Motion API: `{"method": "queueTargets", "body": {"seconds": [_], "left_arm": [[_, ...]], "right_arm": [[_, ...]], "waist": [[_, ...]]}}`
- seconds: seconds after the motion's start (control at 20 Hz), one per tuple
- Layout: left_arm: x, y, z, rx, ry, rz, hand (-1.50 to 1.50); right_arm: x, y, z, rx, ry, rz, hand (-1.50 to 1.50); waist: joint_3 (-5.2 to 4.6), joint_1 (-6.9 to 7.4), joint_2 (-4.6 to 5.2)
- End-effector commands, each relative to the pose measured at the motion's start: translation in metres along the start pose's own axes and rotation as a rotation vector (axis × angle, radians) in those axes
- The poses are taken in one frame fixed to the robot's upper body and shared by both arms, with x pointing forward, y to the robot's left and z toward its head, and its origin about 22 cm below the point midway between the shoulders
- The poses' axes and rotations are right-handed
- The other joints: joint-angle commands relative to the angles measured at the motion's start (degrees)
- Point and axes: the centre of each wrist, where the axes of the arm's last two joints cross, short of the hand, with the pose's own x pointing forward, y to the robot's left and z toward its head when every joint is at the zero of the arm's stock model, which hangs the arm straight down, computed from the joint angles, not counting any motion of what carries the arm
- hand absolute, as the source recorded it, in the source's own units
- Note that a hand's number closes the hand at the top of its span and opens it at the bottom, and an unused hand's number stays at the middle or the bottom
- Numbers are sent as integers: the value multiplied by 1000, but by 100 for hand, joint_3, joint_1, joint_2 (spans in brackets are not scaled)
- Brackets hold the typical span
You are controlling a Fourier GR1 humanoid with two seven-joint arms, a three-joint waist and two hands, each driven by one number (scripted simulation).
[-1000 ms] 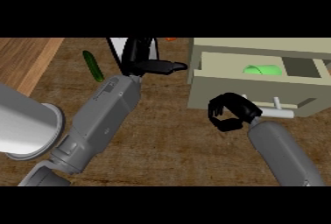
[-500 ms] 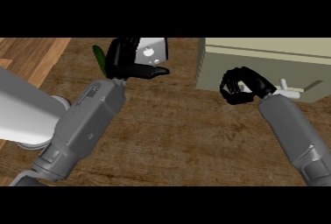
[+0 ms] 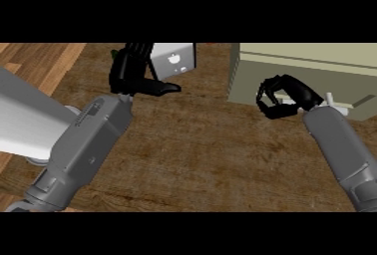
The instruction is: Pick up the cup, place it into the drawer and close the drawer
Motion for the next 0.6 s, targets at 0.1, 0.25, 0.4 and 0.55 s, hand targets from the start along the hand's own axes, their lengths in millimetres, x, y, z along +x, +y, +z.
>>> {"method": "queueTargets", "body": {"seconds": [0.1, 0.25, 0.4, 0.55], "left_arm": [[3, 2, 2, -23, 8, 19, -150], [-3, 11, 12, -25, 21, 20, -150], [-4, 8, 13, -35, 22, 31, -150], [-3, 10, 13, -39, 19, 24, -150]], "right_arm": [[45, -91, 2, -222, 0, 99, 150], [45, -94, 6, -241, -22, 69, 150], [47, -99, 9, -225, -23, 60, 150], [51, -100, 8, -223, -28, 55, 150]], "waist": [[-56, 250, 113], [-60, 306, 101], [-65, 356, 116], [-69, 322, 111]]}}
